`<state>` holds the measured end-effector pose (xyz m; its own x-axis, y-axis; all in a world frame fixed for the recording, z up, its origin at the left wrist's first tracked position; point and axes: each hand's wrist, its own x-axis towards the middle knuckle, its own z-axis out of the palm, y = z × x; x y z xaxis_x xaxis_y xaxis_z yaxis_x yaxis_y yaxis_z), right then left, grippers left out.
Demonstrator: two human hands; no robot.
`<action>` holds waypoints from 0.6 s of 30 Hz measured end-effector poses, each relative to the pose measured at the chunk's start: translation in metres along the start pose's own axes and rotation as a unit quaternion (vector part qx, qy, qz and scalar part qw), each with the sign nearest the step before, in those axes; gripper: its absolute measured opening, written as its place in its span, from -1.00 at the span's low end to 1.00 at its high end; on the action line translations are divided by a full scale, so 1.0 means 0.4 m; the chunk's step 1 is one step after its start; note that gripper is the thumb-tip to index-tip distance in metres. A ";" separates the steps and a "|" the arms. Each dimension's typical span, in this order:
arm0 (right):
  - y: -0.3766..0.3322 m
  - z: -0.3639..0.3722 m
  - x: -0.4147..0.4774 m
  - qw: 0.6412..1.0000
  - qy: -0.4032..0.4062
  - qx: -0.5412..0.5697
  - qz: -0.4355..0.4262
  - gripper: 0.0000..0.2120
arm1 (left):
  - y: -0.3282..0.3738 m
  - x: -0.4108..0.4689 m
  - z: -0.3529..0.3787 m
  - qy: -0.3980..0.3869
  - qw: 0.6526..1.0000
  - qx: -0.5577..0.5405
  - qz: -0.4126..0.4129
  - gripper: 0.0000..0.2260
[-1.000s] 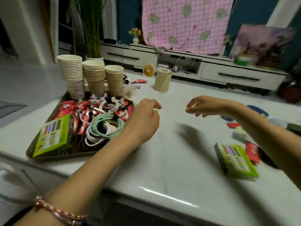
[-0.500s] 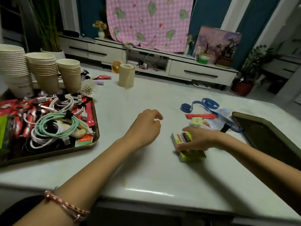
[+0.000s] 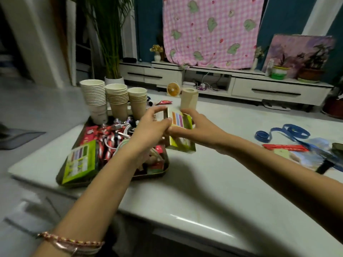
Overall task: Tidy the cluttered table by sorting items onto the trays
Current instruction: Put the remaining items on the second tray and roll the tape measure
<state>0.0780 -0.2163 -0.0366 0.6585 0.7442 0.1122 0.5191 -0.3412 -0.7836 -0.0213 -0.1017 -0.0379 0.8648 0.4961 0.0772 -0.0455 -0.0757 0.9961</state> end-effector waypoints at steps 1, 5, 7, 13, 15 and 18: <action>-0.029 0.029 0.013 0.998 -0.025 0.048 -0.003 -0.44 | -0.001 0.002 -0.042 0.026 1.000 0.001 0.008 -0.69; -0.123 0.180 0.087 0.987 -0.098 0.127 -0.004 -0.47 | -0.025 -0.016 -0.231 0.157 0.986 0.038 0.041 -0.74; -0.175 0.267 0.117 0.984 -0.113 0.139 -0.018 -0.48 | -0.052 -0.035 -0.322 0.207 0.977 0.056 0.008 -0.75; -0.239 0.467 0.147 0.989 -0.069 -0.093 -0.093 -0.49 | -0.131 -0.065 -0.491 0.288 0.929 0.214 -0.093 -0.73; -0.235 0.508 0.145 0.978 -0.045 -0.166 -0.119 -0.48 | -0.142 -0.069 -0.511 0.287 0.917 0.261 -0.094 -0.73; -0.219 0.532 0.149 0.944 0.022 -0.292 -0.155 -0.48 | -0.159 -0.058 -0.497 0.224 0.911 0.325 -0.118 -0.74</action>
<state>-0.0443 -0.0197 -0.0913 0.4417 0.8400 0.3151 0.8934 -0.3798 -0.2399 -0.1381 0.0635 -0.0943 0.5156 0.8566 0.0194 0.5461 -0.3459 0.7629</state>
